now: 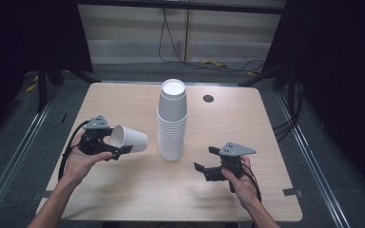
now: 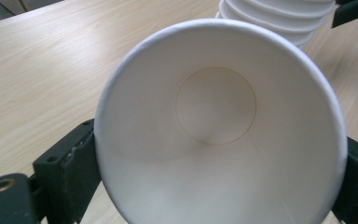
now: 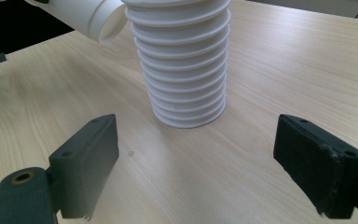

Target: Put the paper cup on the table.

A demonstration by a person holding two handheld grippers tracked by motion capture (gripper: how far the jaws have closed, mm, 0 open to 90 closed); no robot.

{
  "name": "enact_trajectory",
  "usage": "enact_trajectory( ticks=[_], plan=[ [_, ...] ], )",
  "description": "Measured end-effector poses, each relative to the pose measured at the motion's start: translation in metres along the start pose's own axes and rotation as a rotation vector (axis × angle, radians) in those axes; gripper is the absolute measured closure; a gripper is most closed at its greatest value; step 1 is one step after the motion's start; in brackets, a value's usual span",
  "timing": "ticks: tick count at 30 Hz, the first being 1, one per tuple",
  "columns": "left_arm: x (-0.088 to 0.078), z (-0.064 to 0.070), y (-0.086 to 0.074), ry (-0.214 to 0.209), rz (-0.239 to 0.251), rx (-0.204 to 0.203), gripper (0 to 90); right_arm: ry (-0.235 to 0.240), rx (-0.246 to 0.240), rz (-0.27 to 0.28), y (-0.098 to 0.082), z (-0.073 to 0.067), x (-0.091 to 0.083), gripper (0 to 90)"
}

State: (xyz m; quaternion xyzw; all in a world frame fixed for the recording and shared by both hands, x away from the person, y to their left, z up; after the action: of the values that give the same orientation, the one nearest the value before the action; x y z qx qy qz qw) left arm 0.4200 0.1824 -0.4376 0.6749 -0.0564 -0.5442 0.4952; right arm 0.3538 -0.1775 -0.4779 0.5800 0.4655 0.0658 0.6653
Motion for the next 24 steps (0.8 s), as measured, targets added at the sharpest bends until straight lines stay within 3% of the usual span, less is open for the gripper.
enact_trajectory(
  ticks=[3, 8, 13, 16, 24],
  plan=[
    [-0.002, -0.001, 0.004, 0.046, -0.033, 0.032, 7.9, -0.003, -0.002, 0.007, 0.0, 0.0, 0.0, 14.0],
    [0.007, -0.006, 0.001, 0.076, -0.137, 0.071, 7.8, -0.008, -0.012, 0.007, 0.001, -0.001, 0.0, 14.0],
    [0.02, -0.015, -0.006, 0.091, -0.222, 0.064, 7.7, 0.005, -0.018, -0.003, 0.0, -0.005, 0.002, 14.1],
    [0.02, -0.019, -0.003, 0.136, -0.235, 0.071, 7.7, 0.003, -0.027, 0.001, 0.0, -0.007, 0.001, 14.1],
    [0.022, -0.028, 0.003, 0.168, -0.288, 0.09, 7.6, 0.0, -0.026, -0.01, 0.0, -0.006, 0.003, 14.1]
  ],
)
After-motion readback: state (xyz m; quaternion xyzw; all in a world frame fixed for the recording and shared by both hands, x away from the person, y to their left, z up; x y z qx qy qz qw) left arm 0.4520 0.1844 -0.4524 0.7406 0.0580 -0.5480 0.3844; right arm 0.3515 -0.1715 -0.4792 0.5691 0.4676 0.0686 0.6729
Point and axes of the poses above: each handheld gripper's, and its own axes: x roughly forward along the jaws, y roughly out of its top, z roughly to its right, the point moved 4 cm from there along x, roughly forward along the jaws, and after that the axes turned 6 degrees about -z, right-handed, at the moved point
